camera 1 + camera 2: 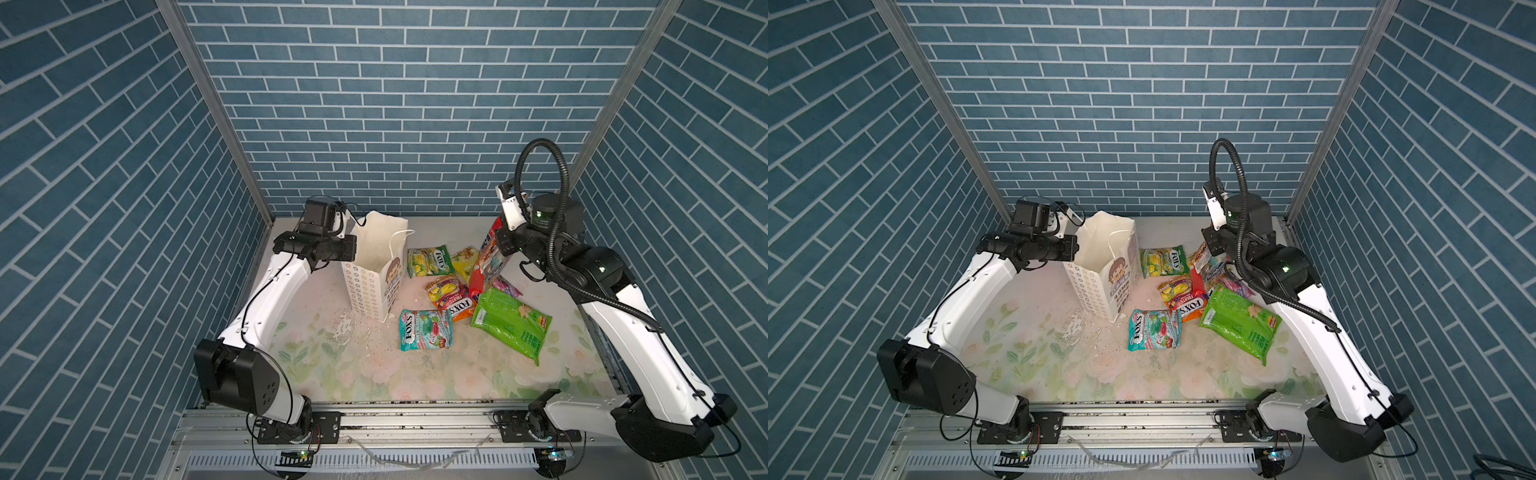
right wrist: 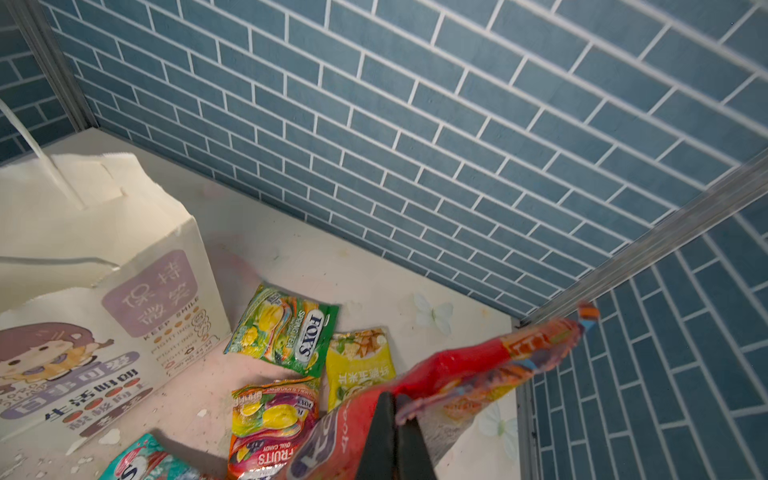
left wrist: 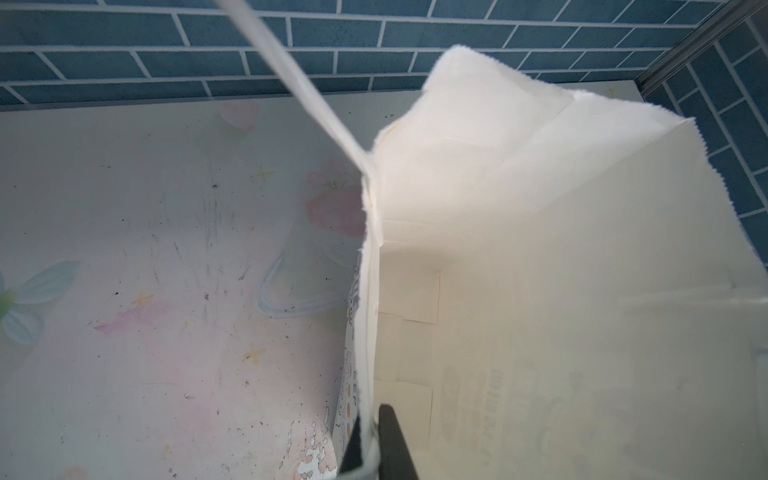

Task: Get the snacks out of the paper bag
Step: 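Carry the red packet back toward the snack pile beside the bag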

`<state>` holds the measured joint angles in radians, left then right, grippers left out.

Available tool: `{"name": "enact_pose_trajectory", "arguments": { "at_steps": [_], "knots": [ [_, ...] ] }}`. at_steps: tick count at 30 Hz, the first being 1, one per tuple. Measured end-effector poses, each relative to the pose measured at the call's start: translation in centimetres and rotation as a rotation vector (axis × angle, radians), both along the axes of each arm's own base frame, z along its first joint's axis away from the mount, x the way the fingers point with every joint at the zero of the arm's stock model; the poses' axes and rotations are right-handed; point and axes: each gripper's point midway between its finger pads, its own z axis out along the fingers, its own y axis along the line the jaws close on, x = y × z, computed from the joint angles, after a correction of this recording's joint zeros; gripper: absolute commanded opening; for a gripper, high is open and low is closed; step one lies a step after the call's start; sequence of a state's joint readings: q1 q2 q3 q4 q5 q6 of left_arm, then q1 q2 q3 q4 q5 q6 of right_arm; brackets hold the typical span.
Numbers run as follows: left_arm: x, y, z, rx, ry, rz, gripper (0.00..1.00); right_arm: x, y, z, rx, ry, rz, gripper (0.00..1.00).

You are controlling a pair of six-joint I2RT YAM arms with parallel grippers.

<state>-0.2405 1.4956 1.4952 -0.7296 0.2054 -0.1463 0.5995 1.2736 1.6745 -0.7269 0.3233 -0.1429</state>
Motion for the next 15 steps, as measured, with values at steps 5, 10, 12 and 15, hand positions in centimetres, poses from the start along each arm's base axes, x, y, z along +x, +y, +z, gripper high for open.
{"name": "enact_pose_trajectory", "arguments": {
  "at_steps": [5,10,12,15],
  "knots": [
    [0.1,1.1,0.3,0.042,-0.012,0.042,0.05,2.0,3.7,-5.0,0.019,0.164,0.095,0.0],
    [-0.3,2.3,1.5,0.064,-0.046,0.082,0.05,3.4,7.5,-9.4,0.055,0.31,0.189,0.0],
    [-0.5,3.0,1.8,0.067,-0.059,0.102,0.05,3.5,8.7,-10.5,0.075,0.353,0.227,0.0],
    [-0.9,4.2,1.8,0.074,-0.064,0.137,0.06,3.7,10.5,-10.8,0.126,0.388,0.279,0.0]
  ]
}}
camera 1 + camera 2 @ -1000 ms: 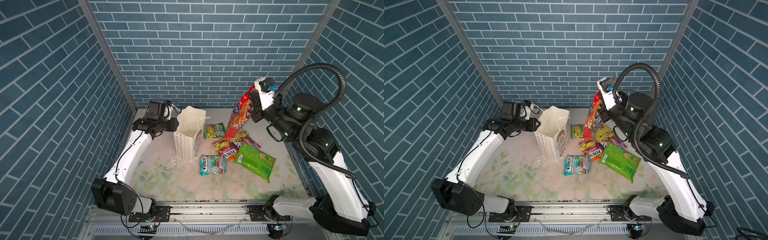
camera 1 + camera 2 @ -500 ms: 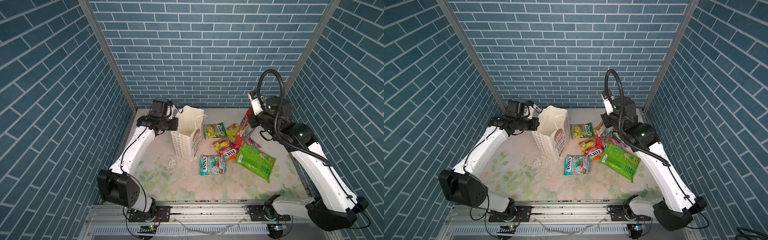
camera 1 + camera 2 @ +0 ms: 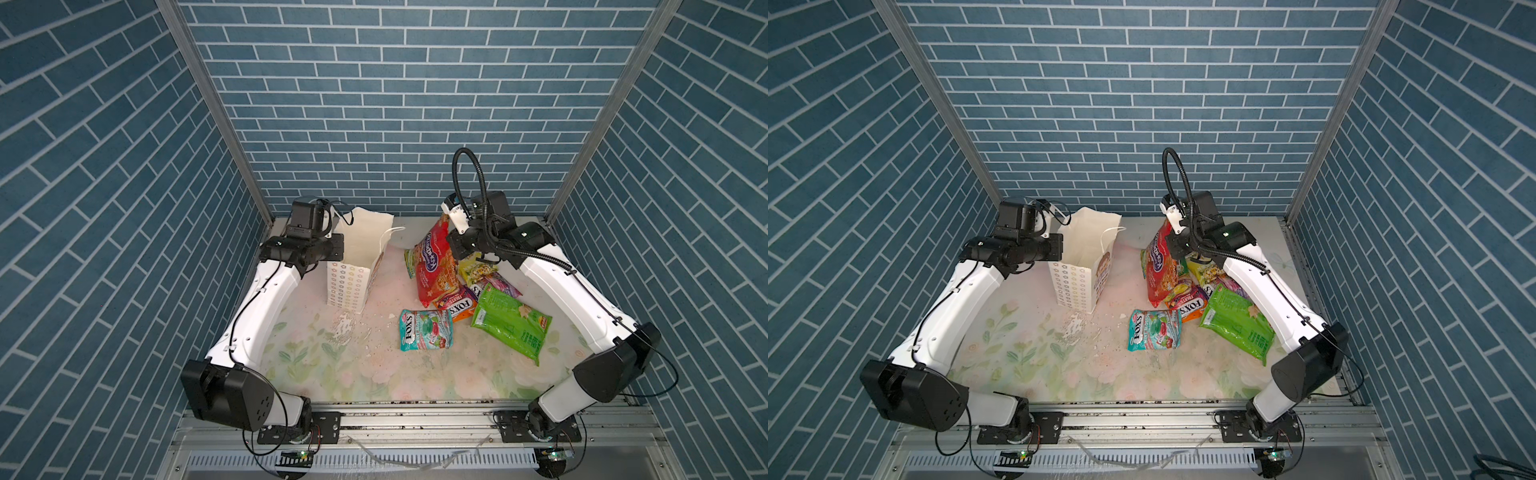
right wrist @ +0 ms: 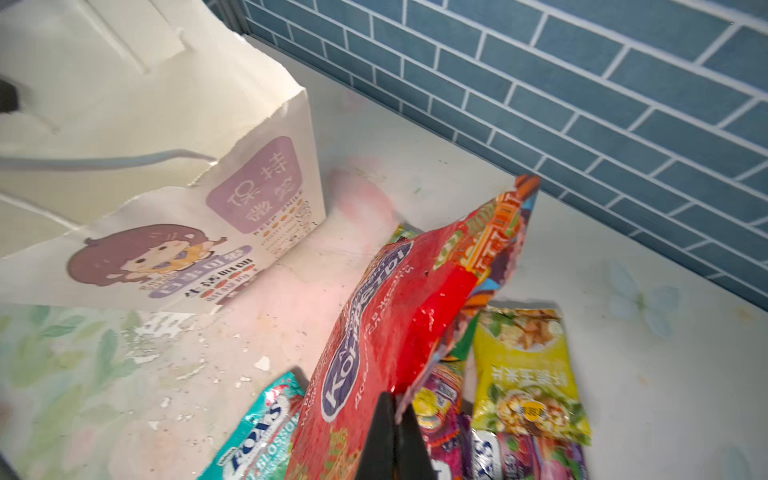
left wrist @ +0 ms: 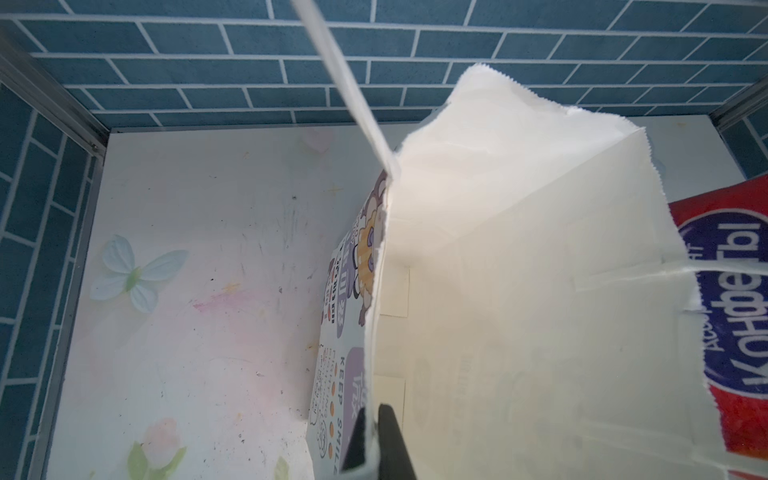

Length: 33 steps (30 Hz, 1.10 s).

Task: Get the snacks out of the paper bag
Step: 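Carry the red packet back toward the snack pile beside the bag, then lower the red packet onto the table beside the bag and open the right gripper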

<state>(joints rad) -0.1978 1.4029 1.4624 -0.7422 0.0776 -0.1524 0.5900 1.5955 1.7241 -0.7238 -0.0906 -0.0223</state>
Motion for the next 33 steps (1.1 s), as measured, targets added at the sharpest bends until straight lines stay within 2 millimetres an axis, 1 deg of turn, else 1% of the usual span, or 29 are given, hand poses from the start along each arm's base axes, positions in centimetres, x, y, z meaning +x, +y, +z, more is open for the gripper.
{"name": "enact_pose_trajectory", "arguments": {
  "at_steps": [4,7,10,13,16,18,24,26,28,33],
  "knots": [
    [-0.5,1.2,-0.8,0.0,0.012,0.037,0.05,-0.3,2.5,1.0,0.089,0.03,0.066,0.0],
    [-0.7,1.9,-1.4,-0.005,0.02,0.059,0.06,0.0,4.1,1.4,0.149,0.054,0.093,0.0],
    [-0.9,2.3,-2.0,-0.009,0.029,0.074,0.06,0.5,5.8,1.0,0.183,0.083,0.114,0.0],
    [-1.0,2.6,-2.0,-0.019,0.019,0.085,0.07,1.3,7.1,0.1,0.198,0.108,0.119,0.0],
    [-1.2,2.7,-1.8,-0.025,0.012,0.088,0.14,2.1,8.1,-0.7,0.211,0.128,0.122,0.0],
    [-1.2,2.7,-1.7,-0.034,0.004,0.089,0.17,2.5,8.8,-0.9,0.223,0.136,0.122,0.0],
    [-1.4,2.5,-1.5,-0.053,-0.007,0.083,0.18,2.9,10.5,-1.3,0.257,0.156,0.134,0.0],
    [-1.4,2.4,-1.4,-0.06,-0.009,0.079,0.22,2.7,10.9,-1.7,0.265,0.177,0.134,0.0],
    [-1.4,2.3,-1.4,-0.065,-0.012,0.074,0.3,2.6,11.3,-2.1,0.27,0.197,0.132,0.0],
    [-1.4,2.0,-0.9,-0.084,-0.03,0.068,0.39,2.8,12.6,-3.4,0.277,0.234,0.13,0.0]
  ]
}}
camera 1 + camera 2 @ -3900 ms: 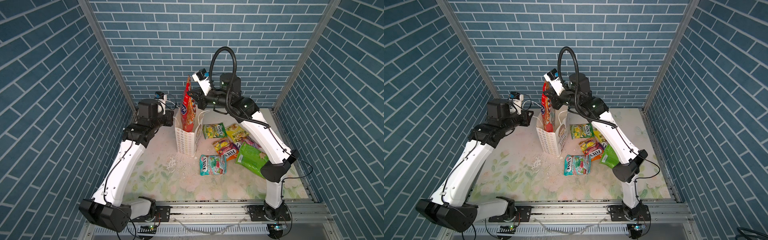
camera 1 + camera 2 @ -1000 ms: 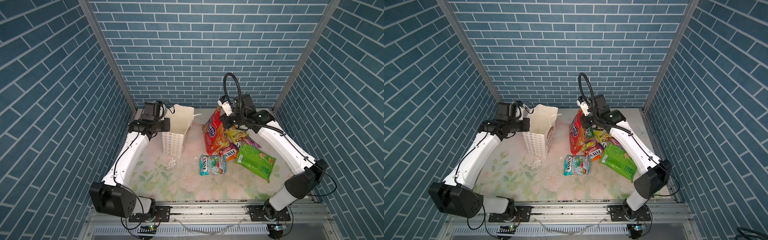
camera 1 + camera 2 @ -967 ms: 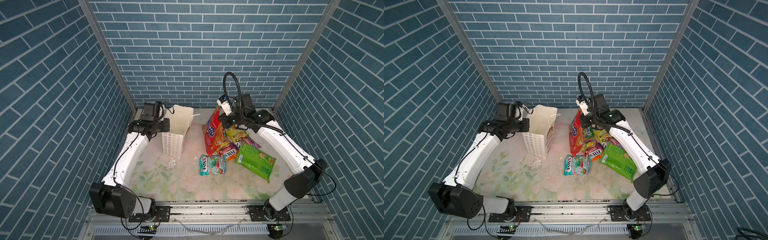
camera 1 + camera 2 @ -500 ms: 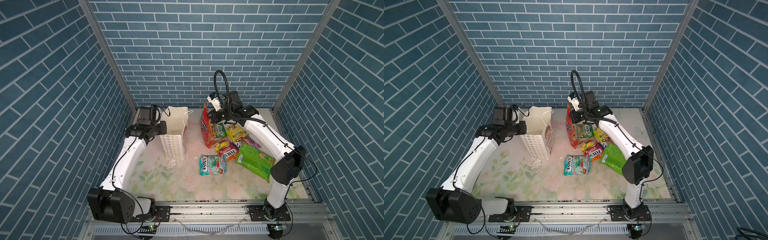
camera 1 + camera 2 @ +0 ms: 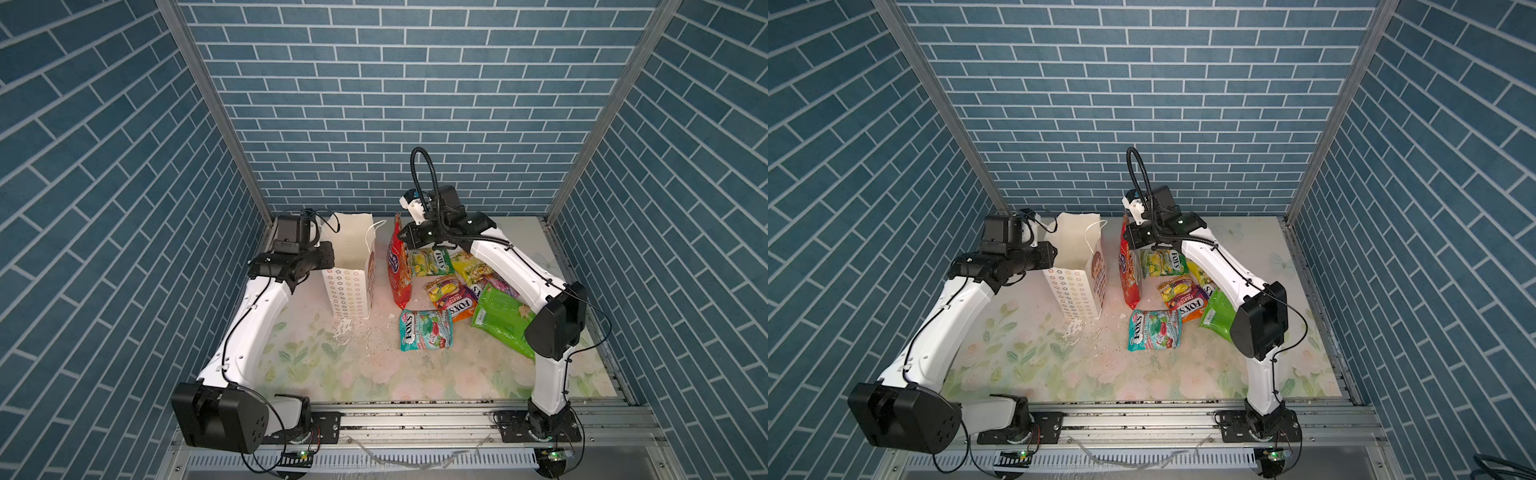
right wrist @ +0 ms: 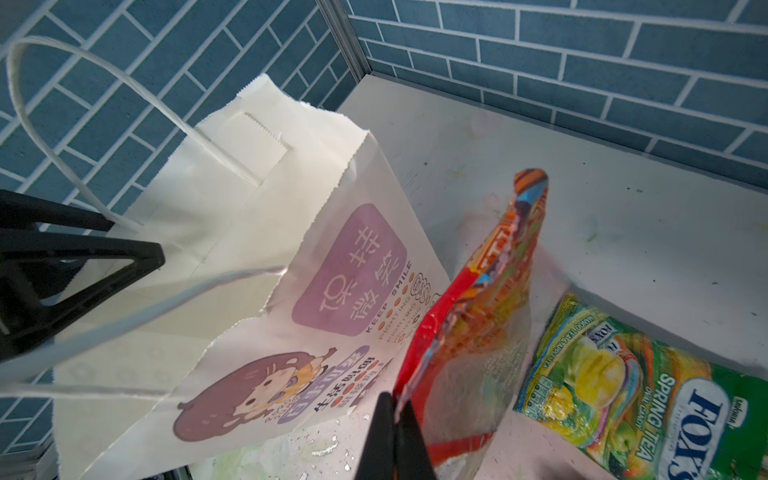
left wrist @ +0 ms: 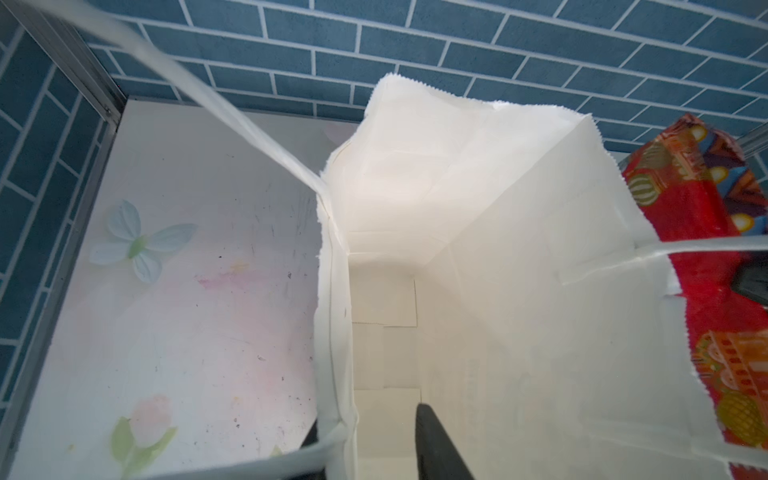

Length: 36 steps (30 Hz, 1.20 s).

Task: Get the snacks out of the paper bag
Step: 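Lower the red packet onto the table beside the bag and open the right gripper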

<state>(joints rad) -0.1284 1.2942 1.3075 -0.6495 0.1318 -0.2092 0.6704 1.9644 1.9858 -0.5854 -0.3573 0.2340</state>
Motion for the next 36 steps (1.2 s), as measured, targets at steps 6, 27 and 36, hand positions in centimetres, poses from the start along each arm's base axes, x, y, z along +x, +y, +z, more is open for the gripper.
{"name": "enact_pose_trajectory", "arguments": {
  "at_steps": [6,27,36],
  "knots": [
    [-0.1,-0.3,1.2,-0.02,-0.038,-0.014,0.45,0.1,0.5,-1.0,-0.001,0.027,-0.011,0.0],
    [-0.6,-1.2,2.8,-0.062,-0.087,-0.056,0.47,0.1,2.4,-4.5,0.13,0.133,-0.065,0.0],
    [-1.0,-1.1,3.8,-0.064,-0.113,-0.056,0.48,0.4,-0.3,-5.4,0.032,0.112,-0.152,0.03]
  ]
}}
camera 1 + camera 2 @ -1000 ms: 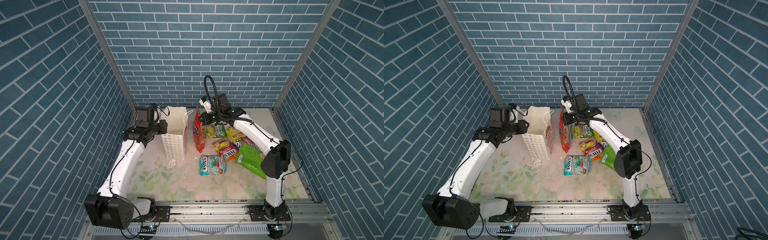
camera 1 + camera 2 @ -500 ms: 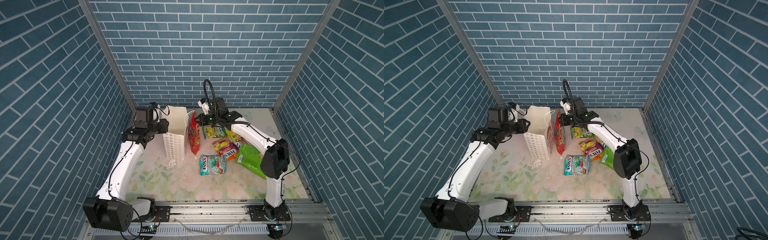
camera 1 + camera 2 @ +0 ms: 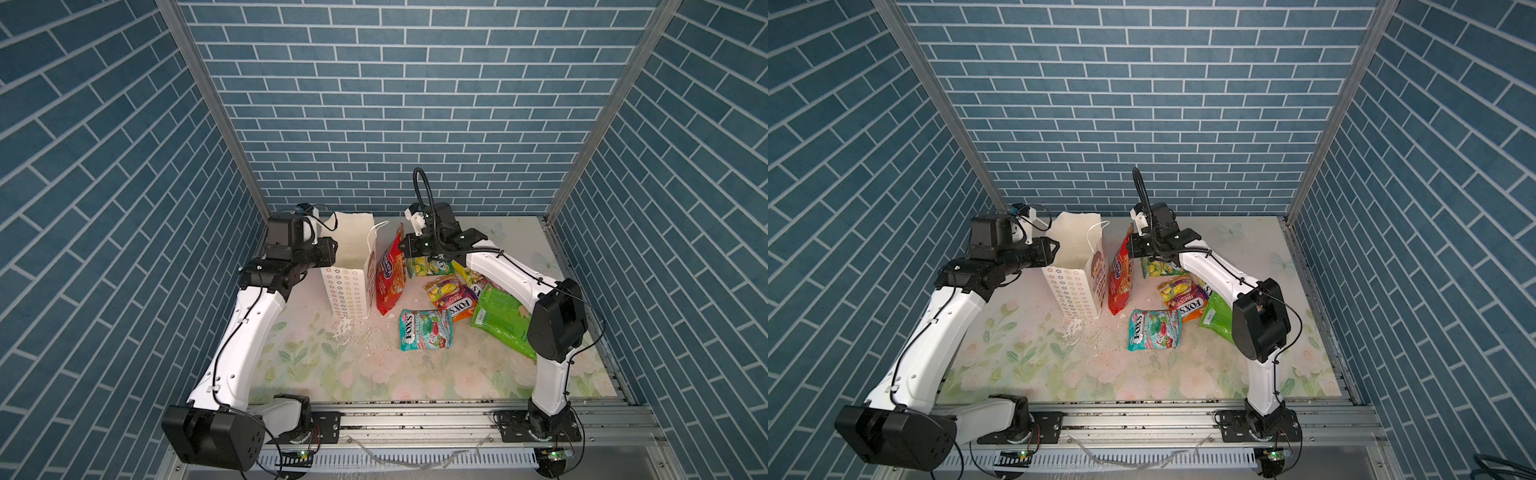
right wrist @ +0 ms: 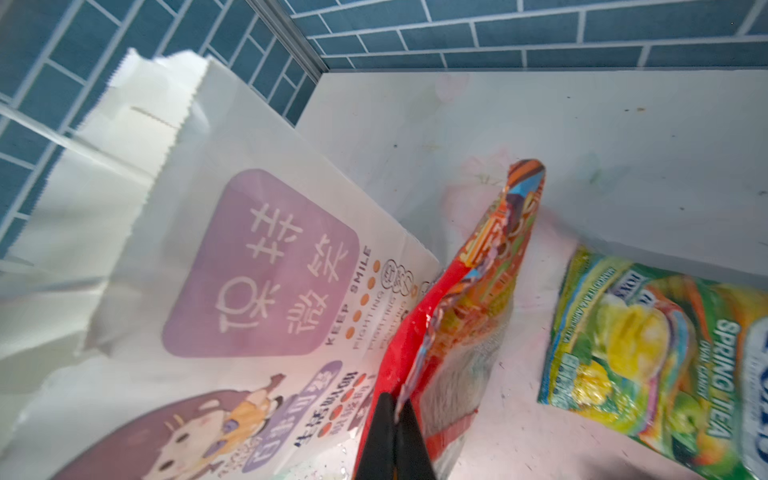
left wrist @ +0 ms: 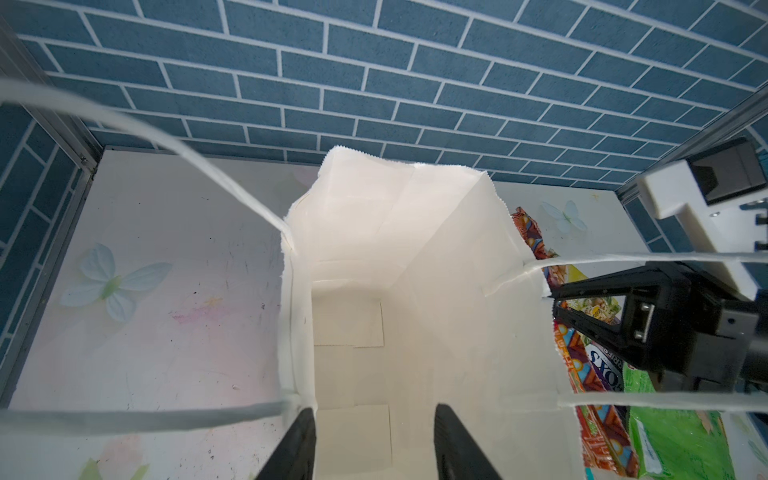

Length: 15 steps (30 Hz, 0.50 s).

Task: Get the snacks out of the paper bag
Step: 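Lower the red packet onto the table beside the bag and open the right gripper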

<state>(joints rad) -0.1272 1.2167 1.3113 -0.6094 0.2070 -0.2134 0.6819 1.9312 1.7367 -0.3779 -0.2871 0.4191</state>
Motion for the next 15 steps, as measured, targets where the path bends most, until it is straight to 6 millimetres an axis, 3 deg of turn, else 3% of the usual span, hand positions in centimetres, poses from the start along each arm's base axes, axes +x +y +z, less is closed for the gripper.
{"name": "enact_pose_trajectory", "arguments": {
  "at_steps": [8,15],
  "knots": [
    [-0.4,0.4,2.1,-0.006,-0.053,0.01,0.48,-0.5,-2.3,-1.7,-0.13,0.018,-0.029,0.0],
    [-0.5,0.5,2.7,-0.007,-0.069,0.013,0.48,-1.5,-3.1,-4.6,-0.181,0.079,-0.024,0.0]
  ]
}}
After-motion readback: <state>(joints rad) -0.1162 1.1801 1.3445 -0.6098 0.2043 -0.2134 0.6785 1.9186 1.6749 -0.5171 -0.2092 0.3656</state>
